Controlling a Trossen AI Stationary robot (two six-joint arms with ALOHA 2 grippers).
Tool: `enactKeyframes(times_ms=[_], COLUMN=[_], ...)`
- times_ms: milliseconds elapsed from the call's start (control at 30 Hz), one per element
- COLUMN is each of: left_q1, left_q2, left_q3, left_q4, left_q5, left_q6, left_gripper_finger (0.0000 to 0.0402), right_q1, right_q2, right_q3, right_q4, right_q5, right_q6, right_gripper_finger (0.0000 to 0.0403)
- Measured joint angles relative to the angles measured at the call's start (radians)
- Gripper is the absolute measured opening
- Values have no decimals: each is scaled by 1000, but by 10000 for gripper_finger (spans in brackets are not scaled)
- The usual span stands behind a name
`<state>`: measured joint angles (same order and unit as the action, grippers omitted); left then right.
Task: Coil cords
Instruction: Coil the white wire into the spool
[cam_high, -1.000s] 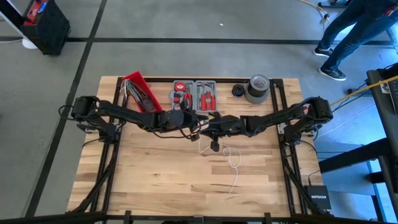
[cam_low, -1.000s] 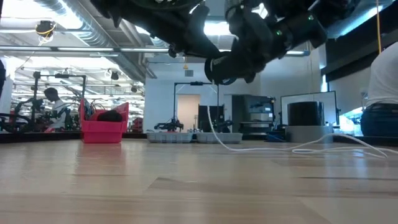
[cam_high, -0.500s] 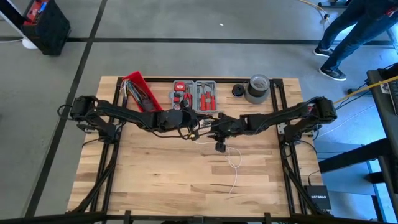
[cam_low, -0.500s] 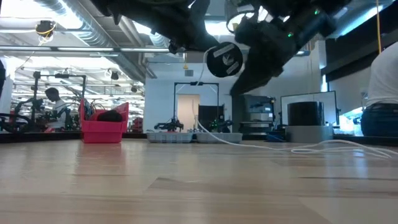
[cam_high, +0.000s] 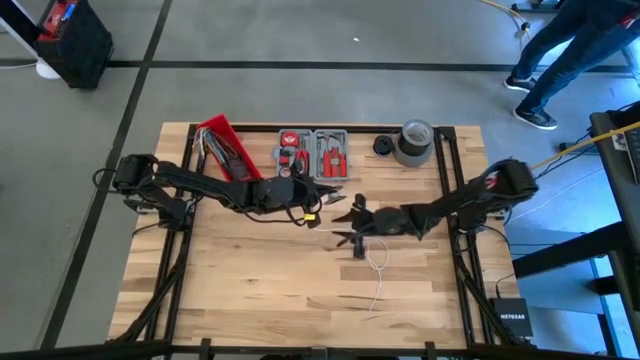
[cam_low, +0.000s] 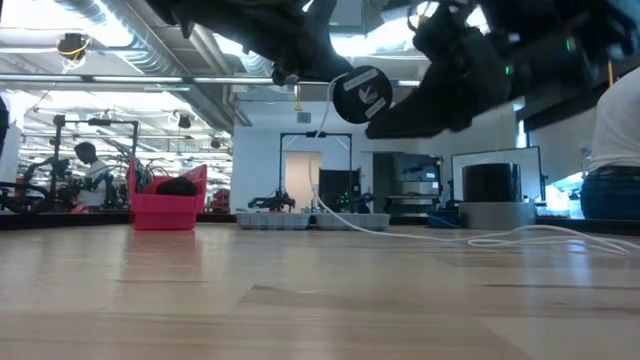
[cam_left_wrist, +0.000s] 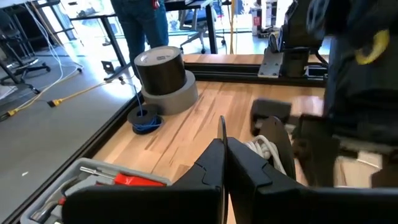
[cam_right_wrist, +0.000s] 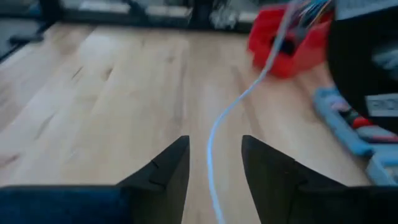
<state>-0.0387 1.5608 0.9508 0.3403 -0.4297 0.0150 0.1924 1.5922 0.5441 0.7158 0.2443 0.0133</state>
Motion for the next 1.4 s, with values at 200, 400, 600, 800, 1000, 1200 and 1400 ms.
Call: enactKeyframes(times_ms=[200, 400, 600, 800, 1000, 1200, 1400], left_q1=[0, 0, 0, -1, -1, -1, -1], left_q2=[0, 0, 0, 0, 0, 0, 0], left_q3=[0, -1, -1, -1, -1, -1, -1], left_q4=[17, 14, 12, 11, 11, 9, 11], left_q5=[-1, -1, -1, -1, -1, -1, -1], left_q6=[2, 4, 8, 8, 8, 8, 8], left_gripper_finger=[0, 0, 0, 0, 0, 0, 0], right_q1=[-41, -64, -62, -62, -62, -62, -62], right_q2=[221, 330, 339, 339, 338, 294, 286], right_q3=[45, 158, 230, 243, 243, 243, 243], right_q4=[208, 201, 101, 93, 61, -116, -25], right_q5=[27, 42, 32, -11, -20, 15, -120], right_q6=[-22, -21, -48, -46, 1, 7, 36], right_gripper_finger=[151, 151, 141, 93, 75, 100, 129])
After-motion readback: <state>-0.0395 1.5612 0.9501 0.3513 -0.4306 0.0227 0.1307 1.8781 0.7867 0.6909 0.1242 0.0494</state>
